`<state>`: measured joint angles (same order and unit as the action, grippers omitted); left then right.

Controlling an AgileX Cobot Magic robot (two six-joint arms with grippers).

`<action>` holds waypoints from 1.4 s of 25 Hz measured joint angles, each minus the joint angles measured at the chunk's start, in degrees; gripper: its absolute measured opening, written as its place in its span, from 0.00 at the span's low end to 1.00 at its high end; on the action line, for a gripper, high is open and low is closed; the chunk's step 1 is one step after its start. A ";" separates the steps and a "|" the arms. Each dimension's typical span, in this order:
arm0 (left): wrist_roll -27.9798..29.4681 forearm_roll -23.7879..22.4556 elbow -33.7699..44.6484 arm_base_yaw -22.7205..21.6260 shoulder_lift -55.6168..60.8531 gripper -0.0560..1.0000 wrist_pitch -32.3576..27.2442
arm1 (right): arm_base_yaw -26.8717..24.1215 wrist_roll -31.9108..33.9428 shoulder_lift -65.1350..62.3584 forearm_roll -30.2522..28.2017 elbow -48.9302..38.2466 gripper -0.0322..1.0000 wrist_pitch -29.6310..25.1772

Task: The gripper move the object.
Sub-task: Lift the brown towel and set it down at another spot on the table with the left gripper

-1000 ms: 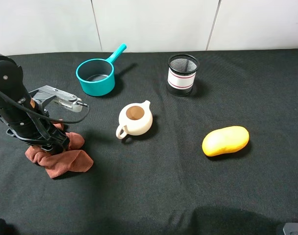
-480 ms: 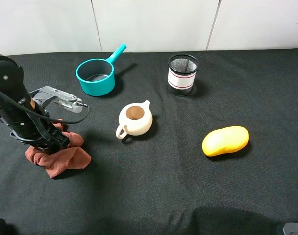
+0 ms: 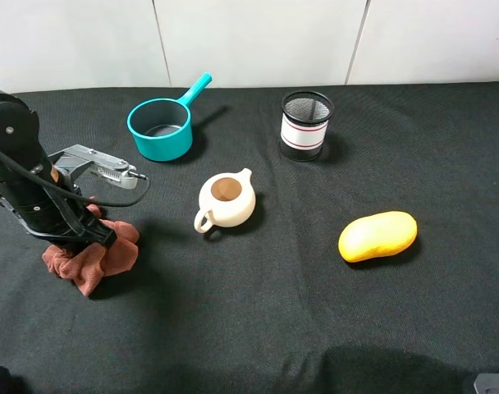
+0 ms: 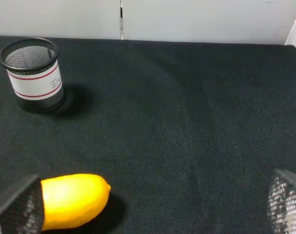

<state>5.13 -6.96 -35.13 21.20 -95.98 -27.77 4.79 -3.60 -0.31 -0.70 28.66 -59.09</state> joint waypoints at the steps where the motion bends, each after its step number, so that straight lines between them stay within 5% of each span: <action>1: 0.00 0.00 0.00 0.00 0.00 0.18 0.00 | 0.00 0.00 0.00 0.00 0.00 0.70 0.00; 17: 0.52 0.00 -0.18 0.00 -0.02 0.18 -0.32 | 0.00 0.00 0.00 0.00 0.00 0.70 0.00; 35: 3.59 0.00 -9.65 0.00 6.00 0.18 -11.45 | 0.00 0.00 0.00 0.00 0.00 0.70 0.00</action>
<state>8.71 -6.96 -44.78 21.20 -89.98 -39.23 4.79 -3.60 -0.31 -0.70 28.66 -59.09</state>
